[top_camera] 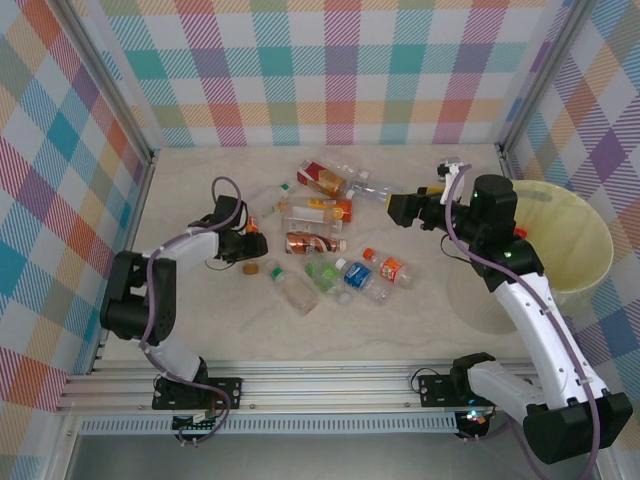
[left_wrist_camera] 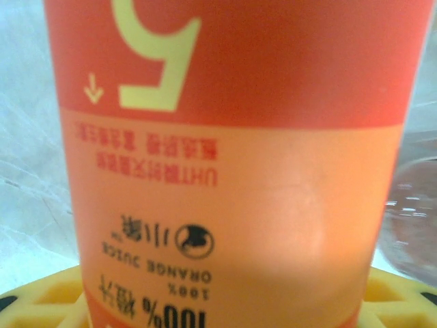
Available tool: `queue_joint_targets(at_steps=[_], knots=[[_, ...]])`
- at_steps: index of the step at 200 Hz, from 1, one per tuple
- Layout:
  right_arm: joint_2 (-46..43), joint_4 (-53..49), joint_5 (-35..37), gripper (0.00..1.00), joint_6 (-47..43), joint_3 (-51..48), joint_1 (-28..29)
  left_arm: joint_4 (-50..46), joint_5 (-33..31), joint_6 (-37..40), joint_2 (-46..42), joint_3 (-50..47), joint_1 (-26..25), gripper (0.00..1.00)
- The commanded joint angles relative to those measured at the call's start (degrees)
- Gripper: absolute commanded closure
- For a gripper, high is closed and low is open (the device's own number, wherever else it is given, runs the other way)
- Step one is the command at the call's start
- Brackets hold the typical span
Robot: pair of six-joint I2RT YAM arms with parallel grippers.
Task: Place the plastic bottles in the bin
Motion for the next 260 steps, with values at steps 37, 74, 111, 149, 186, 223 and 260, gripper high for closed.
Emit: queue_joint_targets(at_steps=[37, 74, 111, 149, 186, 223, 260], knots=[[-0.2, 4.3, -5.6, 0.0, 0.7, -0.3, 0.4, 7.8, 3.2, 0.1, -13.0, 0.0, -8.5, 0.63], [1.0, 4.1, -7.5, 0.0, 2.6, 0.3, 0.4, 8.9, 4.2, 1.7, -15.2, 3.7, -14.9, 0.63], [3.9, 0.7, -13.1, 0.0, 4.2, 2.9, 0.4, 15.1, 14.0, 1.4, -15.2, 6.6, -20.9, 0.63], [8.0, -3.4, -18.5, 0.0, 5.0, 6.7, 0.5, 20.7, 25.5, 0.1, -12.8, 9.9, -24.5, 0.63], [10.0, 1.7, -24.4, 0.0, 7.8, 7.5, 1.0, 22.4, 31.4, 0.4, -9.7, 13.3, -27.4, 0.63], [12.7, 3.5, -26.7, 0.0, 8.2, 9.8, 2.0, 23.6, 34.0, 0.4, -7.7, 15.5, -29.2, 0.63], [13.6, 5.9, -28.7, 0.0, 6.4, 10.2, 4.0, 25.8, 36.0, -1.0, -6.7, 16.2, -29.6, 0.63]])
